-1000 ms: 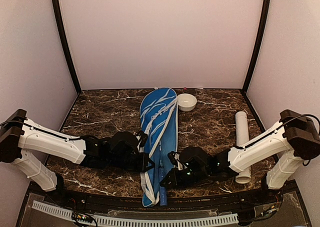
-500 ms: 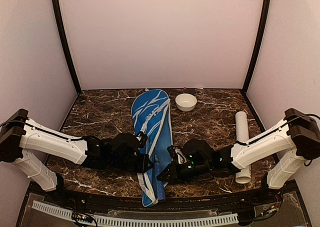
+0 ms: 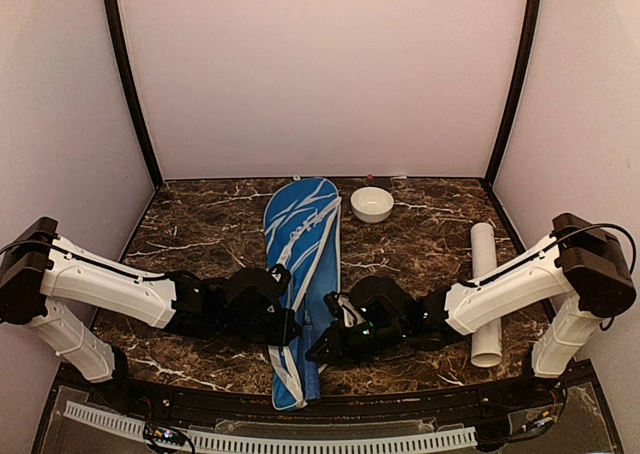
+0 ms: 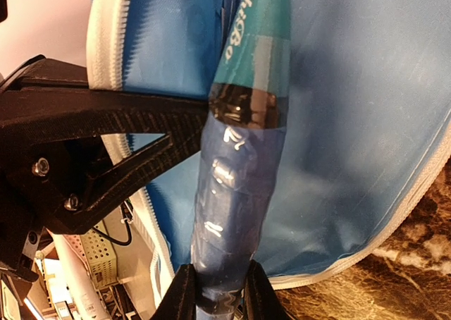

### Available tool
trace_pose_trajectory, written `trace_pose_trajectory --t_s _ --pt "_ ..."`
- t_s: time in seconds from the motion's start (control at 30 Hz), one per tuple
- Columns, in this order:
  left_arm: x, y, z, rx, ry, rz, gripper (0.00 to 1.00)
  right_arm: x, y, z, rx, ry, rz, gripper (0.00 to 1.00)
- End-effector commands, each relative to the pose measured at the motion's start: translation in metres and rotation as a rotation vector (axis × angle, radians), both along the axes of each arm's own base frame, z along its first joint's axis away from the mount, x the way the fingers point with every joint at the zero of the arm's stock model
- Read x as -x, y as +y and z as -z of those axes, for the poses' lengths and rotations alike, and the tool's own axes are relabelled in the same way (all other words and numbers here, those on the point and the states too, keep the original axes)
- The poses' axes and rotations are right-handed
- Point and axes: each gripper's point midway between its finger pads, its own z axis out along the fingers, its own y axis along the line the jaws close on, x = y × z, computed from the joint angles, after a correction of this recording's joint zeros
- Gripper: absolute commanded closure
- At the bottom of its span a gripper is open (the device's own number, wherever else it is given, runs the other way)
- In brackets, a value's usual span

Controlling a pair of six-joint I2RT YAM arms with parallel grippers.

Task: Pack up the badminton gear
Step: Adjust the racket in the racket bag.

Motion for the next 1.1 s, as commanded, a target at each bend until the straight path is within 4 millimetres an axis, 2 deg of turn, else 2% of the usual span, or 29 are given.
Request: trace_pose_trajectory --t_s 0.0,0.07,0.17,0.27,0.4,0.5,0.7,0.8,1.0,1.07 --pt "0.007 -0.021 -0.034 0.122 -0.022 0.052 1.00 -0.029 0.017 -0.036 -0.122 -0.114 0.051 0.91" --pt "0.007 -0.019 -0.035 0.125 -0.027 0.051 1.00 -0.032 0.012 -0.039 -0.135 -0.112 0.061 0.91" --pt "0.009 -0.014 -0.026 0.096 -0.013 0.048 1.00 -0.038 0.010 -0.056 -0.160 -0.135 0.073 0.91" --pt "0.011 -0.015 -0.021 0.081 -0.003 0.057 1.00 -0.042 0.012 -0.062 -0.148 -0.156 0.070 0.90" --pt "0.011 -0.017 -0.022 0.084 -0.005 0.062 1.00 -0.044 0.014 -0.065 -0.145 -0.166 0.064 0.90" --pt "0.011 -0.017 -0.022 0.078 -0.012 0.070 1.00 -0.042 0.017 -0.060 -0.153 -0.142 0.052 0.90" --pt "0.009 -0.006 -0.009 0.005 -0.013 0.056 1.00 -0.039 0.024 -0.082 -0.216 -0.139 0.029 0.90" --pt "0.006 -0.001 -0.006 -0.025 -0.028 0.044 0.99 -0.042 0.023 -0.082 -0.195 -0.164 0.034 0.89" --pt "0.007 0.003 0.002 -0.070 -0.005 0.034 0.74 -0.046 0.024 -0.067 -0.149 -0.175 0.032 0.90" --pt "0.009 0.007 0.007 -0.091 0.014 0.027 0.68 -0.046 0.024 -0.064 -0.141 -0.177 0.034 0.90"
